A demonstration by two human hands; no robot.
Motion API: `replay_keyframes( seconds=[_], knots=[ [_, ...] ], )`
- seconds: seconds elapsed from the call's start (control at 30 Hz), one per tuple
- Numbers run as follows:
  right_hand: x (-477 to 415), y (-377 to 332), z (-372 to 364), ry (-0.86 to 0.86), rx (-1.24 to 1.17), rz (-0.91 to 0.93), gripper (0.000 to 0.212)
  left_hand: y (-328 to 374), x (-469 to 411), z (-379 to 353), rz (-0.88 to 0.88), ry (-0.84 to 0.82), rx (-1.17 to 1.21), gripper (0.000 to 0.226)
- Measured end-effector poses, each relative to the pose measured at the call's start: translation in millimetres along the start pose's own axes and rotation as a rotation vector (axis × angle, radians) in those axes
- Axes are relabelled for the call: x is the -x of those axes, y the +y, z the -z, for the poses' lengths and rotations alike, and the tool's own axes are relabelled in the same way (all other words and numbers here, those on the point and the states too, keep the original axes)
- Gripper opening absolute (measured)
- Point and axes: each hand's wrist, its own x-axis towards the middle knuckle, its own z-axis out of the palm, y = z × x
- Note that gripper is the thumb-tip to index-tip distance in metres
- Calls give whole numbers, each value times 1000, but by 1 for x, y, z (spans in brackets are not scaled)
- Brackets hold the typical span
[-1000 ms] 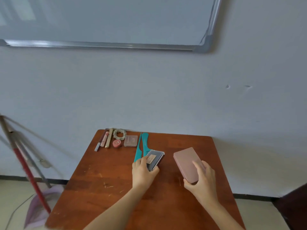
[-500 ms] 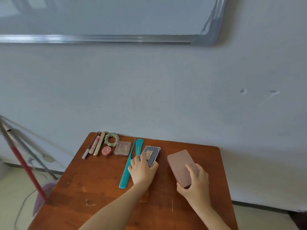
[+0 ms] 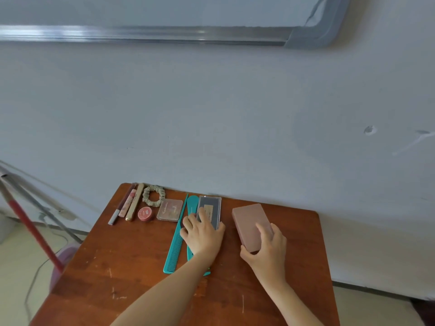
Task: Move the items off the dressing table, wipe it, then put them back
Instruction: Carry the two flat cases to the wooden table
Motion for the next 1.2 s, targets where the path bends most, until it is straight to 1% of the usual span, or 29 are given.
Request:
replay_keyframes(
  seconds=[0.13, 0.23, 0.4, 0.57, 0.73, 0.9, 1.0, 1.1, 1.2],
  knots=[
    [-6, -11, -10, 1, 35, -25, 66, -16, 7, 9, -54, -18, 31, 69],
    [-9, -23, -20, -35, 63, -91, 67, -51, 17, 19, -101, -15, 41, 66],
    [-10, -40, -32, -55, 132, -146, 65, -121, 27, 42, -28, -43, 17, 63],
    [-14, -51, -36, -109, 177, -165, 68, -161, 39, 57, -5, -109, 8, 59],
    [-14, -52, -33, -177, 154, -134, 62, -177, 43, 68, -39, -133, 37, 59],
    [-6, -56, -15, -126, 183, -62, 55, -166, 34, 79, -73, -72, 126, 61],
    [1, -56, 4, -86, 180, -8, 54, -144, 28, 85, -170, -33, 198, 65],
    [11, -54, 29, -33, 184, 9, 52, -116, 23, 92, -365, 2, 260, 65],
    [26, -53, 54, 28, 184, -16, 52, -89, 22, 101, -569, 21, 255, 64]
  ],
)
